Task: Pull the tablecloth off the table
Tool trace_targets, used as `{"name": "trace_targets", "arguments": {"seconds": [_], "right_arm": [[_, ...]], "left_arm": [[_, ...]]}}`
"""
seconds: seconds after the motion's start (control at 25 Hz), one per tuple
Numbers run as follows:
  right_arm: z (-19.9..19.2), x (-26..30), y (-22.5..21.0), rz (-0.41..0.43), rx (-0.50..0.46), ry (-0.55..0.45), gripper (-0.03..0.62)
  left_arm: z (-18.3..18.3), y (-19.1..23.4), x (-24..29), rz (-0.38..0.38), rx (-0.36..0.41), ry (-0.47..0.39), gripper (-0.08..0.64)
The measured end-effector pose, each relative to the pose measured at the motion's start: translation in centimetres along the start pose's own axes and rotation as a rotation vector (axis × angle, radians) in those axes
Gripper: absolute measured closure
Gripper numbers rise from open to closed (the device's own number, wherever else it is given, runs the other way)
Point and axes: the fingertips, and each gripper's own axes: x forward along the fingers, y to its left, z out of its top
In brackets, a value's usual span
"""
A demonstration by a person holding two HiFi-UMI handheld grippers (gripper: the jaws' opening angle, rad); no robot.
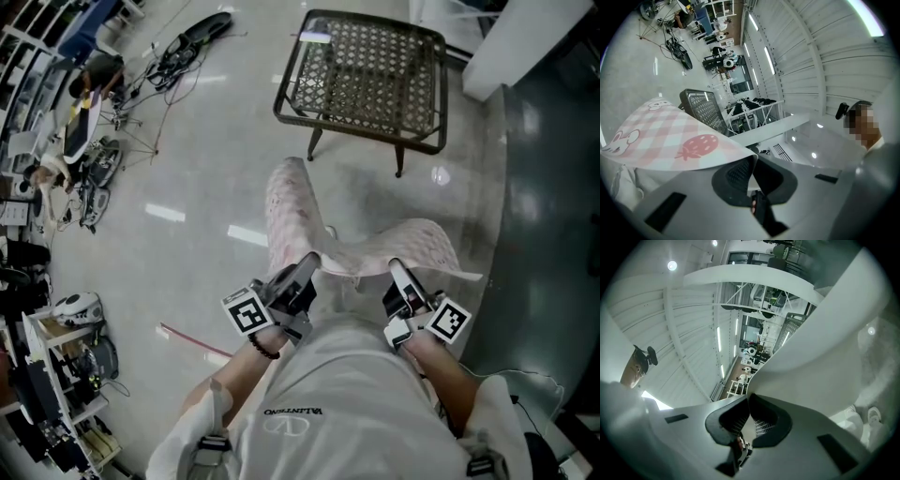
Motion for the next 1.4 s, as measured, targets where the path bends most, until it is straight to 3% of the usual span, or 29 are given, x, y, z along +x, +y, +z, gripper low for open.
{"name": "trace_targets", "arguments": {"seconds": [1.4], "right_arm": [[0.1,0.0,1.5,0.008,0.002,-0.005,0.577]], "left_arm": [[0.8,-1.8,0.5,-0.044,0.039,0.003,0.555]]}}
